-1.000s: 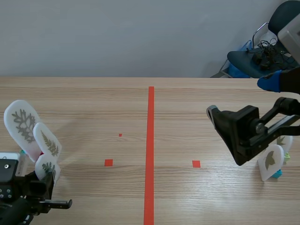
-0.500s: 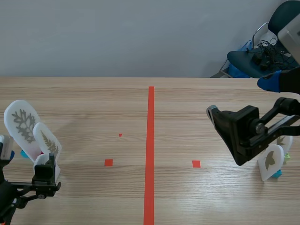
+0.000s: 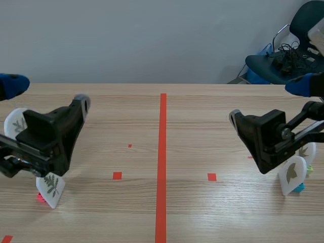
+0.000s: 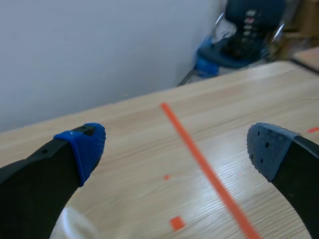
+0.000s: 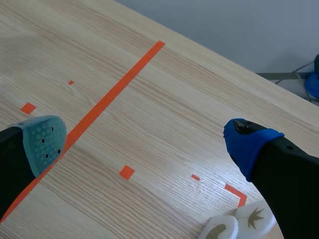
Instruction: Do the leaf sorting experiment
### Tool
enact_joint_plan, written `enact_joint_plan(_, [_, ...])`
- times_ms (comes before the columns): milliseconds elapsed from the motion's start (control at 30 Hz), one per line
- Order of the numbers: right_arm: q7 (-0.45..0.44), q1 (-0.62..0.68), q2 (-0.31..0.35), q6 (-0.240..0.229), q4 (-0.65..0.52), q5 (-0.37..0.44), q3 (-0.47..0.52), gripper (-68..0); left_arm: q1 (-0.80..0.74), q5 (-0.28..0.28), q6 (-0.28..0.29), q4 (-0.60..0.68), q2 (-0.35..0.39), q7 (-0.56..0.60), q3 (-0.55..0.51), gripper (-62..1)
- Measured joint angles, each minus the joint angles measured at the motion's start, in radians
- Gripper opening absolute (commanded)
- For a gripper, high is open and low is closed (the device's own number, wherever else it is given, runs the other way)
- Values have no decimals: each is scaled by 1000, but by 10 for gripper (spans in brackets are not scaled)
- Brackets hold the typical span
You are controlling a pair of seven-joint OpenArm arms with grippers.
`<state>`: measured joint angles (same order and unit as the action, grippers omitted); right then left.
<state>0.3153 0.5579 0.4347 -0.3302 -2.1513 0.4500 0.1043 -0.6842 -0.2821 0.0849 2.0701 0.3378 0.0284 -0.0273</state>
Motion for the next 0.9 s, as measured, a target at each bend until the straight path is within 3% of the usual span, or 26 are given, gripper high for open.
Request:
enact_joint_plan(100, [2, 0, 0, 0, 0, 11, 31, 4, 2, -14, 50, -18, 0, -8, 28, 14])
enact_joint_plan(200, [28, 0, 0, 0, -6, 30, 40, 4, 0, -15, 52, -68, 0, -22, 48, 14])
enact_joint_plan(333, [26, 4, 0, 0, -35, 30, 40, 4, 0, -16, 133, -85, 0, -39, 51, 14])
enact_joint_plan(467, [27, 35, 0, -1, -48, 30, 39, 4, 0, -18, 126, -85, 0, -43, 52, 14])
enact_joint_plan(567, [24, 38, 0, 0, -48, 29, 39, 4, 0, -68, 126, -85, 0, -43, 52, 14])
enact_joint_plan(900, [23, 38, 0, 0, -48, 30, 39, 4, 6, -67, 126, -85, 24, -40, 52, 14])
